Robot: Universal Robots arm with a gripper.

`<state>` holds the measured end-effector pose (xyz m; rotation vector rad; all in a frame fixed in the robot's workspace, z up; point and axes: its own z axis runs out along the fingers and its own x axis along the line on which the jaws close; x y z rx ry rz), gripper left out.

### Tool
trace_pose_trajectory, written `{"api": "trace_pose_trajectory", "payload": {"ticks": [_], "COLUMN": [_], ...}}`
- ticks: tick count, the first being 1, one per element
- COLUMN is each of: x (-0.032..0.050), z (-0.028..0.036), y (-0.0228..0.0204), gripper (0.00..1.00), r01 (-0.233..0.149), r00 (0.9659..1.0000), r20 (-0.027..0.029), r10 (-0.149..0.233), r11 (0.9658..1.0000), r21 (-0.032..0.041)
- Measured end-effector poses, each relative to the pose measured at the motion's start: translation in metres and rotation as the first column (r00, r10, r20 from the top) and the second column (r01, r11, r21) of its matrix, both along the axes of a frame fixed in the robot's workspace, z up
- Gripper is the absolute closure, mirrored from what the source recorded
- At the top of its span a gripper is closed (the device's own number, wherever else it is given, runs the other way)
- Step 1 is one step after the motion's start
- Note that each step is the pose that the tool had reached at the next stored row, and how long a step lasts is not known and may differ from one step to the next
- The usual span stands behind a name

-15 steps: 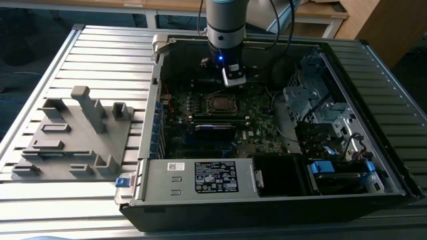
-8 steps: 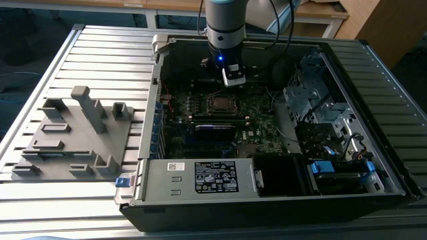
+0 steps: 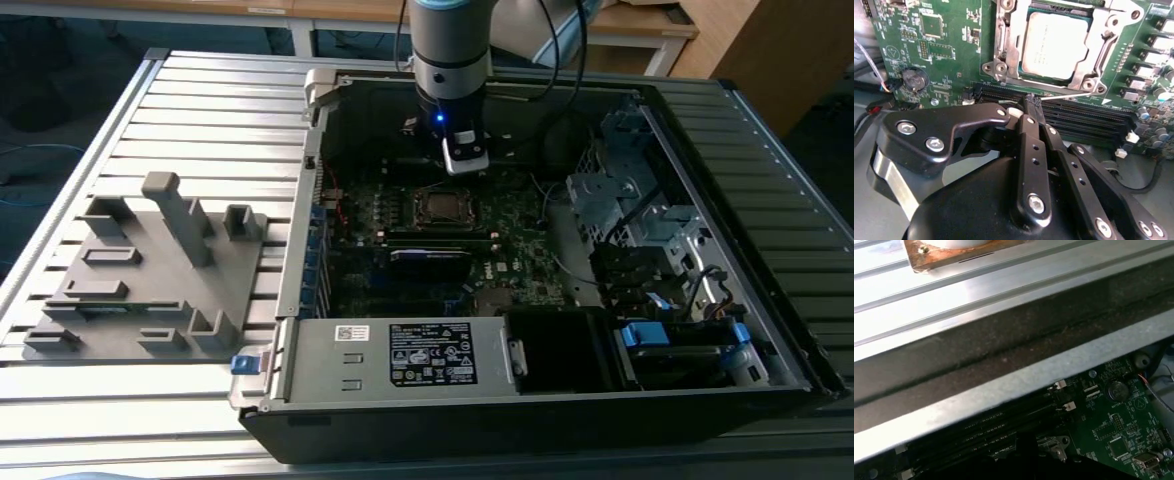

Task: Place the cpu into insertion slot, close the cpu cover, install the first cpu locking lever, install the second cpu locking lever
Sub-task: 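Install the first cpu locking lever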

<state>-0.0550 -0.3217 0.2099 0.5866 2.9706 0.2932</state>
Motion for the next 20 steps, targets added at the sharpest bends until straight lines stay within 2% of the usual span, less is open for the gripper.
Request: {"api": "trace_pose_trajectory", "payload": {"ticks": [9, 14, 17, 20], "x": [0.0, -0.0002, -0.0003, -0.0003], "z": [-0.0019, -0.0023, -0.0025, -0.0028], "y": [0.0035, 0.0045, 0.0046, 0.0045], "gripper": [0.89, 0.89, 0.89, 0.89], "r01": [0.057, 0.068, 0.068, 0.068], "r00": [0.9984, 0.9977, 0.9977, 0.9975], "r20": [0.0001, 0.0009, 0.0075, 0.018], "r10": [-0.057, -0.068, -0.068, -0.068], "r11": [0.9984, 0.9977, 0.9977, 0.9977], "r21": [0.0001, -0.0001, 0.0006, 0.0012]}}
